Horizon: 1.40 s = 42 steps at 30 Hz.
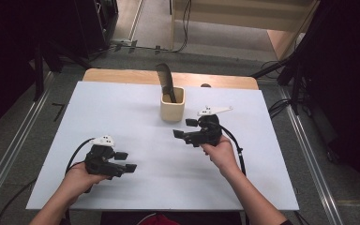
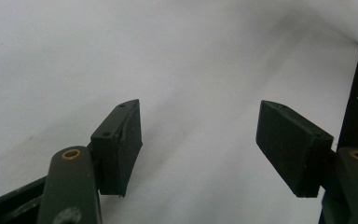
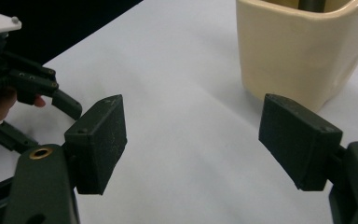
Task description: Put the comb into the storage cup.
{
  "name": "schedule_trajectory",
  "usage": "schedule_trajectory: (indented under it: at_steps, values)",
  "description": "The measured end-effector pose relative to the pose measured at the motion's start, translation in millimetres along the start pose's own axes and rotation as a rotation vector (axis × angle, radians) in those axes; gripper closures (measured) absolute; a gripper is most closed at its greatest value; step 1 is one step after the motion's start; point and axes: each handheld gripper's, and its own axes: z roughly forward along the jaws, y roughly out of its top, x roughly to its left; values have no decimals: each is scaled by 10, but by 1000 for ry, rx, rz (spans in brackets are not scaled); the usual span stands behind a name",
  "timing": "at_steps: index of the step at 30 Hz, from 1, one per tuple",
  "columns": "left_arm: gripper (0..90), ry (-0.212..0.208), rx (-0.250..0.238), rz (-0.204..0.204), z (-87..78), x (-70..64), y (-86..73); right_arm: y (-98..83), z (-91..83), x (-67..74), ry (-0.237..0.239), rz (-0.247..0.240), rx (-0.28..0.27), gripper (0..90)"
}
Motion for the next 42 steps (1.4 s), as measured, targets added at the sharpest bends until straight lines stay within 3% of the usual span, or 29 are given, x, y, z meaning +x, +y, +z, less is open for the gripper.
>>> schedule_trajectory:
  at_steps: [6, 13, 28, 42]
  values:
    - [322, -4, 1, 5, 1, -2, 1, -77, -70, -3, 16, -17, -3, 214]
    - [322, -2, 2, 8, -5, -1, 2, -187, -138, 4, 0, -44, 20, 214]
    - [322, -4, 2, 9, -3, 1, 1, -408, -358, -22, 8, -48, 66, 213]
    - [322, -2, 2, 7, -6, 6, -2, -622, -590, -109, -26, -36, 92, 208]
